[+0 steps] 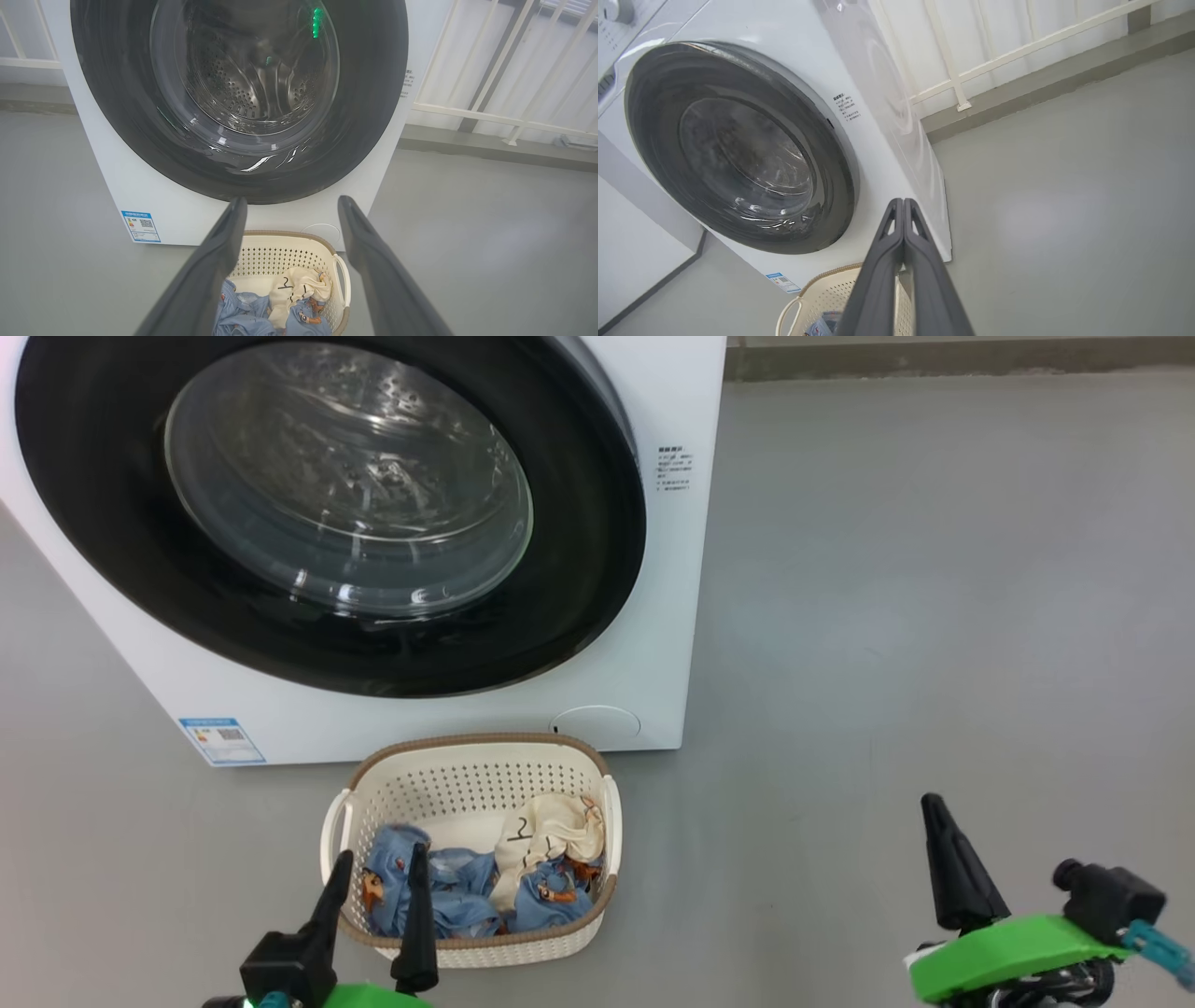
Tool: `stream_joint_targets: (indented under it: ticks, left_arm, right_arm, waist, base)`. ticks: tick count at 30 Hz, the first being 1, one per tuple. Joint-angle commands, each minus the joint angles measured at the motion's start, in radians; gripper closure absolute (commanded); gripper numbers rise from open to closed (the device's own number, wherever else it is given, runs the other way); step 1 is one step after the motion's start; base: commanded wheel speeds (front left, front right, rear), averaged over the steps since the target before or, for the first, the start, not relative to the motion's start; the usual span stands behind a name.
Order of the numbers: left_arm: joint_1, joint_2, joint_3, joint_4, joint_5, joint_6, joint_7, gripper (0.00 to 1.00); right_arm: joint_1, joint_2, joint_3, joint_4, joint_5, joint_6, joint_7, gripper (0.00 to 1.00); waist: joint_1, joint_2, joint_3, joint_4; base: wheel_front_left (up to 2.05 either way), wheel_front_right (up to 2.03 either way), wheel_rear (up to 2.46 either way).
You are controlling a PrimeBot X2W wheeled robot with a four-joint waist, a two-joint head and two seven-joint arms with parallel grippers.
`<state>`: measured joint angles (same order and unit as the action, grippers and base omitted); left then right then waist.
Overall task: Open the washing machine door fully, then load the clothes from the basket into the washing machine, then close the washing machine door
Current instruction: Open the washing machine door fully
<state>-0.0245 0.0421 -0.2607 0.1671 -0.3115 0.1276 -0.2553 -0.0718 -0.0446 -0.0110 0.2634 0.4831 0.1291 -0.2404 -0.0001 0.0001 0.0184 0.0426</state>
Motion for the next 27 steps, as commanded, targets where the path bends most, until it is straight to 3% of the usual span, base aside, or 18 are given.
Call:
stream_joint_targets:
  ticks: [1, 8, 11, 19, 27]
  left_arm:
    - [-0.036, 0.008, 0.029, -0.023, 0.011, 0.005, -0.006, 0.00]
    - [-0.055, 0.008, 0.018, -0.031, 0.015, 0.011, -0.006, 0.00]
    - [-0.066, 0.008, 0.005, -0.037, 0.014, 0.018, -0.006, 0.00]
    - [-0.112, 0.008, -0.032, -0.054, 0.005, 0.035, -0.006, 0.00]
    - [-0.163, 0.008, -0.097, -0.078, -0.023, 0.066, -0.006, 0.00]
  right_arm:
    - [-0.049, -0.006, 0.022, -0.014, 0.072, 0.002, 0.006, 1.00]
    - [-0.131, -0.006, -0.011, 0.044, 0.553, 0.002, 0.066, 1.00]
    - [-0.181, -0.006, -0.031, 0.065, 0.678, 0.002, 0.103, 1.00]
    - [-0.355, -0.019, -0.123, 0.085, 0.673, 0.002, 0.252, 1.00]
    - [-0.553, -0.063, -0.197, 0.085, 0.613, 0.002, 0.482, 1.00]
  waist:
    - [0.0001, -0.0001, 0.010, 0.008]
    - [0.0001, -0.0001, 0.052, 0.029]
    - [0.0001, -0.0001, 0.076, 0.041]
    - [0.0001, -0.0001, 0.163, 0.078]
    - [0.0001, -0.0001, 0.259, 0.125]
  base:
    - [0.00, 0.00, 0.00]
    - [0.00, 0.00, 0.00]
    - [0.00, 0.00, 0.00]
    - [0.00, 0.00, 0.00]
    - [0.00, 0.00, 0.00]
